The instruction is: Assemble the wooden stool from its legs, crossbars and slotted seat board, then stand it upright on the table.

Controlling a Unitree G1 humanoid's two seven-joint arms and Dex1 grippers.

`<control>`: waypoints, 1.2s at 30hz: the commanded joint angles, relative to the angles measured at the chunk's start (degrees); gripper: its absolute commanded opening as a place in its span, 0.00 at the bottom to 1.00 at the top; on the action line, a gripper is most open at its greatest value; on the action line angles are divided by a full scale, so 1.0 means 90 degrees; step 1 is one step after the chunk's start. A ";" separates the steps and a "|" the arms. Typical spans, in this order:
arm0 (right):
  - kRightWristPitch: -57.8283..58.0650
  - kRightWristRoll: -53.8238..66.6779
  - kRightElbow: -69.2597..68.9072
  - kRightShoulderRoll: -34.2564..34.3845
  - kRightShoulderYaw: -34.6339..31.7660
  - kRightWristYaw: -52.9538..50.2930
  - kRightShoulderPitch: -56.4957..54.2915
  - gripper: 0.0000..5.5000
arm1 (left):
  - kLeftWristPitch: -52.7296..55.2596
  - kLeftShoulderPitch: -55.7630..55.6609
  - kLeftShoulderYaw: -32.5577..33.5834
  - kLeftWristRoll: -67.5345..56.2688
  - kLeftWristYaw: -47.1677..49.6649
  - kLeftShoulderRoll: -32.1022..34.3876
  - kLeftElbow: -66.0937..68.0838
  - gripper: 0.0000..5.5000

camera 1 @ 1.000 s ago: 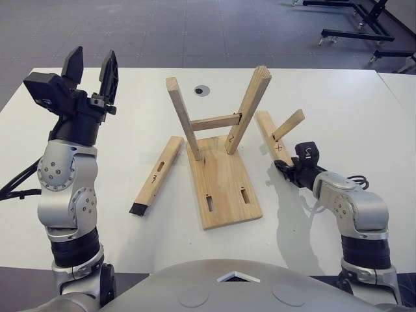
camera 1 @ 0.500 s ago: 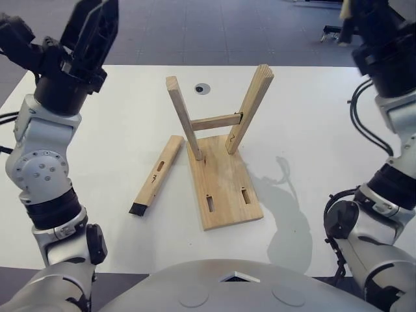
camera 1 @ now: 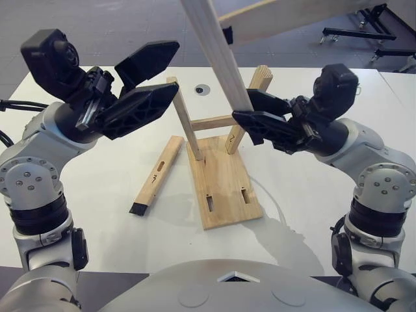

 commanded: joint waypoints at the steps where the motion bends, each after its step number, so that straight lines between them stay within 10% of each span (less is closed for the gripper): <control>1: -0.0220 -0.0439 -0.0124 -0.0186 0.0390 0.0343 0.0094 0.37 | 0.0265 -0.0226 -0.0272 -0.0132 0.0352 0.0061 0.0118 0.76; 8: -0.0415 -0.1048 0.0037 -0.0414 0.0902 0.0840 0.0292 0.37 | 0.0301 -0.0383 -0.0143 -0.0807 0.0590 0.0054 0.0139 0.76; 22: -0.0802 -0.1321 0.0171 -0.0147 0.1008 0.0792 0.0475 0.37 | 0.0420 -0.0437 -0.0040 -0.1449 0.0608 0.0255 0.0439 0.39; 36: -0.0654 -0.1283 0.0284 -0.0489 0.0709 0.0623 0.0499 0.37 | 0.0221 -0.0318 0.0386 -0.1307 0.0089 0.0233 0.0713 0.39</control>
